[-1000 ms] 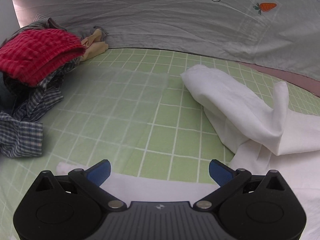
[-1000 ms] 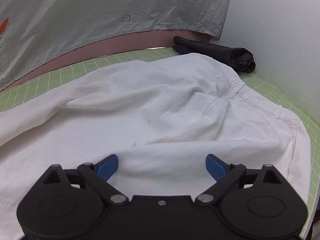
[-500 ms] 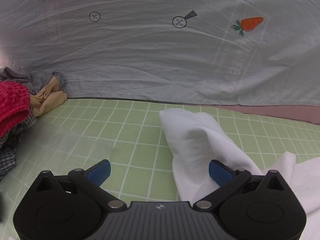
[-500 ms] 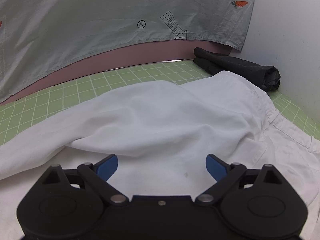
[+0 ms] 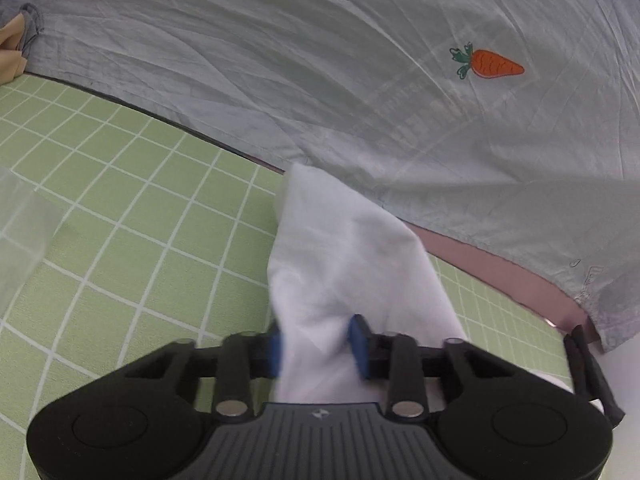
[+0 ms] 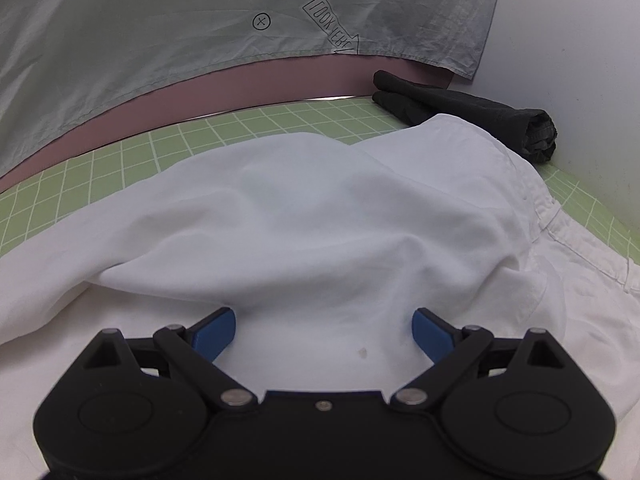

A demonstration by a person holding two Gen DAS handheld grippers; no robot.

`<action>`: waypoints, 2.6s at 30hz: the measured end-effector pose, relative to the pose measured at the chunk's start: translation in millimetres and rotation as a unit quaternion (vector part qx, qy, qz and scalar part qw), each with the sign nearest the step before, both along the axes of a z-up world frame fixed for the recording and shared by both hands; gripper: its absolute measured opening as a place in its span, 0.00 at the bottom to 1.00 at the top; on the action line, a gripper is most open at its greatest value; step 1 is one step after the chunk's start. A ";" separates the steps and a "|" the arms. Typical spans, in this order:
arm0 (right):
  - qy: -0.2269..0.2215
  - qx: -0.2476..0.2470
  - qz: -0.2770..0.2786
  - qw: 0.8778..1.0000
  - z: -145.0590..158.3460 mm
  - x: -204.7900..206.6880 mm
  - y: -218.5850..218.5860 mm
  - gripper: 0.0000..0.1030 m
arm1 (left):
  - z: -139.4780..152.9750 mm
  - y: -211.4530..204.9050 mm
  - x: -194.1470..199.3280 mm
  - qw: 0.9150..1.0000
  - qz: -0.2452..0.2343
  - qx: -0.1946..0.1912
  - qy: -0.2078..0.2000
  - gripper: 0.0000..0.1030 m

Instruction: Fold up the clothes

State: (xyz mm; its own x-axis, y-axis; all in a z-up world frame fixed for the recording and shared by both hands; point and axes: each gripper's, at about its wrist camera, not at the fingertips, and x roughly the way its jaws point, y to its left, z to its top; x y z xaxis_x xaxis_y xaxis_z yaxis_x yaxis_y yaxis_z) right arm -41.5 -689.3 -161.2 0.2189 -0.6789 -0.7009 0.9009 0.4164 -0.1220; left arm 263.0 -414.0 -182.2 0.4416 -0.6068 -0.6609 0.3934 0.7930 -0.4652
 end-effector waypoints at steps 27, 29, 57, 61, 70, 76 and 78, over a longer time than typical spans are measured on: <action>0.004 0.002 0.029 1.000 14.8 -22.7 39.7 0.93 | 39.1 195.0 -62.1 0.959 0.269 0.085 -0.040 0.49; -0.001 0.004 0.027 1.000 16.6 -23.2 40.8 0.93 | 41.6 202.6 -62.8 0.943 0.315 0.098 -0.041 0.41; -0.008 0.029 0.018 0.999 2.5 -22.6 29.1 0.94 | 1.8 60.1 -15.5 0.913 0.180 0.319 -0.180 0.75; -0.013 0.028 0.016 0.999 1.5 -22.8 28.7 0.94 | 2.2 89.8 -8.1 0.932 0.207 0.269 -0.130 0.75; -0.015 0.031 0.016 0.999 1.5 -20.3 25.7 0.95 | -8.7 116.0 -3.4 0.958 0.197 0.190 -0.079 0.16; -0.013 0.031 0.014 0.999 1.5 -19.5 26.0 0.95 | 13.6 126.1 -21.6 0.949 0.209 0.202 -0.120 0.03; -0.009 0.031 0.015 0.999 2.5 -19.5 26.7 0.95 | 30.3 143.9 -34.0 0.937 0.243 0.209 -0.138 0.03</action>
